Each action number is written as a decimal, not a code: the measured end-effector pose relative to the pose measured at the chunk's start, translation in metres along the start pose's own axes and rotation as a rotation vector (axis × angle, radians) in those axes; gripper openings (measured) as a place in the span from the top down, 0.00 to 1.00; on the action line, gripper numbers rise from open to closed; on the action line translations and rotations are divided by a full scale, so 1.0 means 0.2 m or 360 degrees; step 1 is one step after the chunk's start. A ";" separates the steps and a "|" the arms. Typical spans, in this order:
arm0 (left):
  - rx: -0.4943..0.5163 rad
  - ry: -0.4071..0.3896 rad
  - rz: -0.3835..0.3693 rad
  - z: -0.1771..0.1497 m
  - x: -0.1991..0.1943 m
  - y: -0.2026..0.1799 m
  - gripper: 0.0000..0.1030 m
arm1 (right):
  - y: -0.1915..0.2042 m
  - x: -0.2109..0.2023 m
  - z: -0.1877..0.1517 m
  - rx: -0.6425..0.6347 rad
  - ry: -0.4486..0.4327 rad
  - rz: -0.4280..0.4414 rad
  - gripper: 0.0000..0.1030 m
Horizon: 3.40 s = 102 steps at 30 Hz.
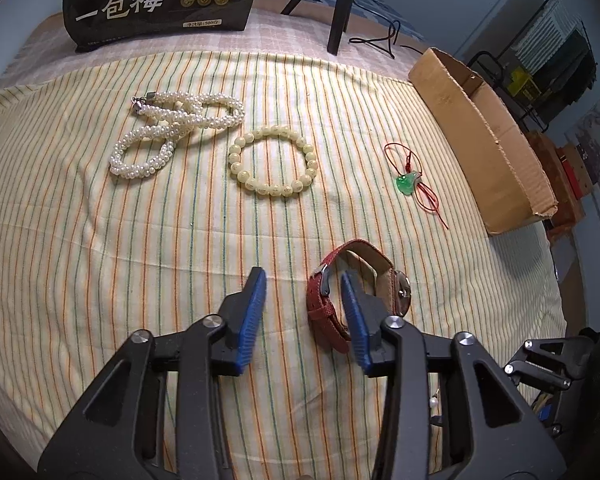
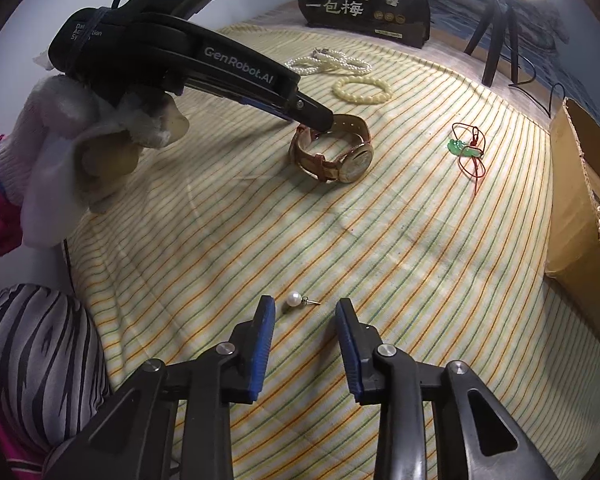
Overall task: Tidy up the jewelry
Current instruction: 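Close the left tool on the watch strap while the right tool grasps the pearl earring, then lift and carry the watch and pearl earring over the cardboard box with both tools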
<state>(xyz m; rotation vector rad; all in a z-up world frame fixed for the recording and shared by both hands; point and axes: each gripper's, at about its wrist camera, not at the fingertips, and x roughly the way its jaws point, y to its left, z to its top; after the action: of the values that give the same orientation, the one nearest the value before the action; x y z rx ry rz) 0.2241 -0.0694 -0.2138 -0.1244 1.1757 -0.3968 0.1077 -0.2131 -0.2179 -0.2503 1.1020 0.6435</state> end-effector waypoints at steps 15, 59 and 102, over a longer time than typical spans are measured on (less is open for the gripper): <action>0.0000 0.0001 0.0035 0.01 0.05 0.00 0.69 | 0.04 0.04 0.00 -0.0034 0.0022 -0.0092 0.86; 0.0027 -0.0031 0.0023 0.02 0.07 -0.04 0.93 | 0.01 0.02 -0.03 -0.0018 -0.0045 -0.0087 0.85; 0.0313 -0.0222 -0.0117 0.21 -0.16 -0.60 0.93 | -0.57 -0.62 -0.13 0.0355 -0.0386 -0.0385 0.85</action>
<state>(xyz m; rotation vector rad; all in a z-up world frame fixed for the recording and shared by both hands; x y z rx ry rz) 0.2230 -0.1739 -0.1334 -0.0235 0.9912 -0.5577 0.1197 -0.3612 -0.1331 -0.1070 0.8837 0.3215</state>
